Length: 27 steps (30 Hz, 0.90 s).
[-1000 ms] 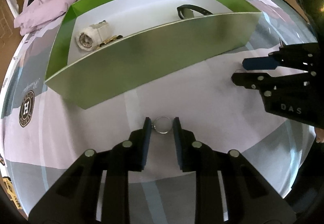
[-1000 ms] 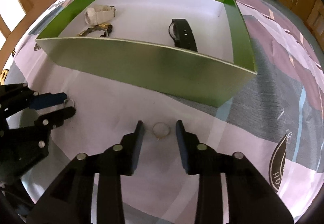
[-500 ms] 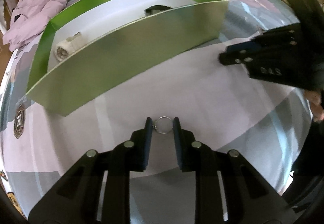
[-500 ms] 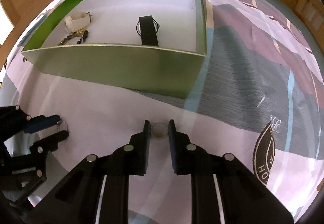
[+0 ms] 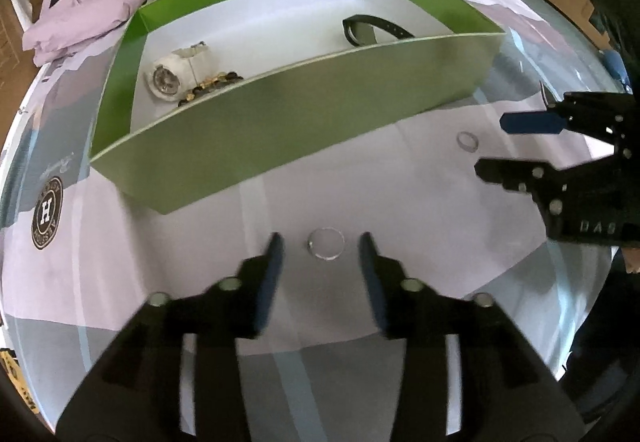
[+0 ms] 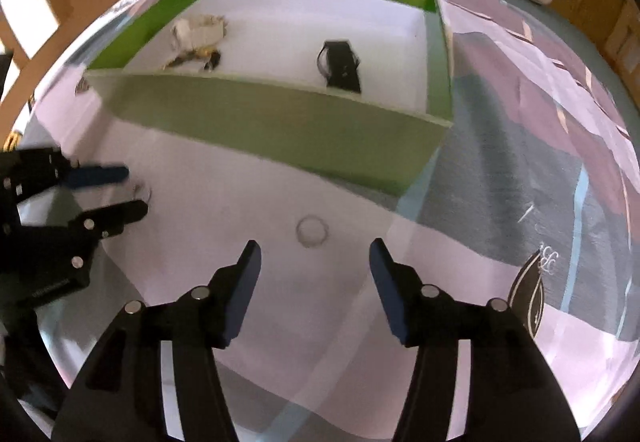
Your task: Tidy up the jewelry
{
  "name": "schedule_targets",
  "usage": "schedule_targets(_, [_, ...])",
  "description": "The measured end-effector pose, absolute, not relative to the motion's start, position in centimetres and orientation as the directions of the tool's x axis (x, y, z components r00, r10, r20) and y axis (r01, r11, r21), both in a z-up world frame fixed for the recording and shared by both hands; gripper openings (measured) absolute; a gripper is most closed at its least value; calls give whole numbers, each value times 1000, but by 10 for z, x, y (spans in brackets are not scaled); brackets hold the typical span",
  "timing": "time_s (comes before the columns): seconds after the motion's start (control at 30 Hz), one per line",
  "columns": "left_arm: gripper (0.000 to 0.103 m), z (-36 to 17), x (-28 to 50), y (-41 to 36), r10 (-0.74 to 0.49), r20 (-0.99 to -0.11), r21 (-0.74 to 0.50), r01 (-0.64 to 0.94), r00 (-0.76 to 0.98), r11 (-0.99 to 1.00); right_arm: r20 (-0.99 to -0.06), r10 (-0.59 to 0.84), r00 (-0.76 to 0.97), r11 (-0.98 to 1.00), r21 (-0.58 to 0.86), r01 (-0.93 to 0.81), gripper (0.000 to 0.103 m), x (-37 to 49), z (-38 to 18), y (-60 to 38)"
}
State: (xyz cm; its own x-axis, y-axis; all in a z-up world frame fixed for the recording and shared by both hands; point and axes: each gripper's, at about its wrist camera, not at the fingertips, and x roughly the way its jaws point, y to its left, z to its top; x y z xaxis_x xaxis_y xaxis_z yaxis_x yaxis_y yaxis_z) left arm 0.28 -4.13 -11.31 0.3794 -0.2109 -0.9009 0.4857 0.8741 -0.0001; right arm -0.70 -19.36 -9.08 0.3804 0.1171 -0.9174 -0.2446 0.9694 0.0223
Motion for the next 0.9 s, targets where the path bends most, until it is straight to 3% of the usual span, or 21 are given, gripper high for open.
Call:
schedule_targets(0.07, [44, -117, 5, -40, -210, -908, -8, 485, 362, 874, -923, 126, 363, 965, 29, -262, 56, -7, -98, -188])
schedule_targets(0.13, [42, -119, 6, -40, -206, -906, 0, 488, 369, 873, -921, 123, 370, 962, 19, -271, 45, -5, -103, -181])
schedule_targets(0.17, [33, -119, 6, -40, -209, -903, 1, 490, 375, 872, -916, 126, 380, 963, 21, -269, 43, -4, -103, -180])
schedule_targets(0.23, [25, -119, 7, -40, -209, -901, 2, 485, 381, 874, -910, 136, 391, 964, 30, -265, 17, 0, -103, -178])
schedule_targets(0.27, [21, -119, 9, -39, -204, -899, 9, 479, 389, 878, -909, 141, 393, 966, 40, -254, 17, 3, -103, -179])
schedule_targets(0.4, [21, -119, 12, -34, -122, -887, 93, 432, 445, 897, -907, 138, 397, 978, 62, -200, 17, 5, -101, -189])
schedule_targets(0.57, [21, -111, 12, -28, -193, -889, 16, 450, 416, 893, -917, 149, 370, 968, 60, -242, 19, -7, -98, -189])
schedule_targets(0.6, [21, -108, 11, -28, -207, -887, 5, 457, 413, 890, -919, 156, 362, 963, 60, -262, 26, -10, -96, -186])
schedule_targets(0.63, [21, -107, 10, -29, -213, -887, 0, 463, 409, 886, -918, 162, 362, 959, 60, -276, 44, -15, -93, -184])
schedule_targets(0.7, [22, -107, 8, -30, -227, -893, -12, 483, 388, 876, -905, 159, 394, 956, 41, -290, 59, -20, -85, -184])
schedule_targets(0.8, [22, -116, 7, -35, -210, -904, -2, 490, 371, 872, -912, 137, 386, 963, 32, -266, 58, -15, -93, -189])
schedule_targets(0.9, [22, -119, 10, -38, -198, -901, 20, 493, 387, 870, -917, 122, 381, 972, 33, -232, 50, -5, -103, -192])
